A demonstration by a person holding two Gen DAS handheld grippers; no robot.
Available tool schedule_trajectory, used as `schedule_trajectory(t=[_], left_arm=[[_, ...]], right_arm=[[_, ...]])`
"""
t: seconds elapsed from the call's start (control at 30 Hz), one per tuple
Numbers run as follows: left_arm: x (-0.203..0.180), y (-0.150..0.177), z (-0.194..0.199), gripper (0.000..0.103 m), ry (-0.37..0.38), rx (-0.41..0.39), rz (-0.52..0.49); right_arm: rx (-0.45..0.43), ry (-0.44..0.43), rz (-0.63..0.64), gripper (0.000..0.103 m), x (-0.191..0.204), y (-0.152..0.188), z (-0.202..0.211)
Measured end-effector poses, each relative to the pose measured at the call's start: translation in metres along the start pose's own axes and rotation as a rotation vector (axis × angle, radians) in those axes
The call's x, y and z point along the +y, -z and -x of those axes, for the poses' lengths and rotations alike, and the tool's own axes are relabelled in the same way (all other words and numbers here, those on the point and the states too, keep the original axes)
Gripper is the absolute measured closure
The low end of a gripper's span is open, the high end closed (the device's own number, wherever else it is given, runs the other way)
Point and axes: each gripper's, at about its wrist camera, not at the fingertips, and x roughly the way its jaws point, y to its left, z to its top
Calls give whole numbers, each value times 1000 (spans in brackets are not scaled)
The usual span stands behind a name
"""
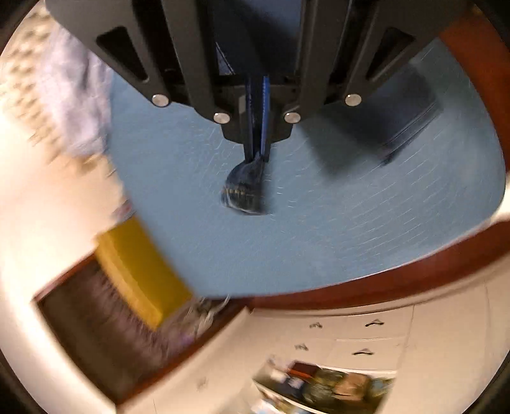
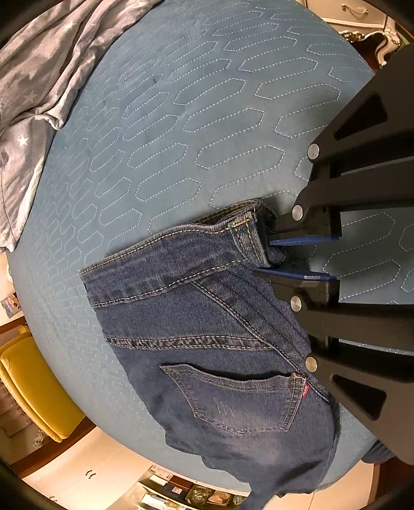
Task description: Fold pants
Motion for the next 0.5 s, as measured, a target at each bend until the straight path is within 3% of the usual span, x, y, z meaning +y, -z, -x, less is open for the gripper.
schedule_trajectory(t=[0.07,0.2,0.27,0.37,0.43,0.5], left_arm=[[80,25,15,99,35,-11,117],[194,62,-8,99,12,59,296],[215,73,-14,94,-2,34,337],[224,83,2,67,83,12,392],[228,70,0,65,104,9,385],[217,56,-11,66,92,54,363]], right_arm=[[3,-1,-4,94,-1,-1,1],[20,4,-11,94,-3,-3,1],[34,22,-8,94,0,-7,1],[43,42,2,94,6,-11,3],[52,37,-18,94,6,-14,3],[60,37,-32,94,5,-16,2]])
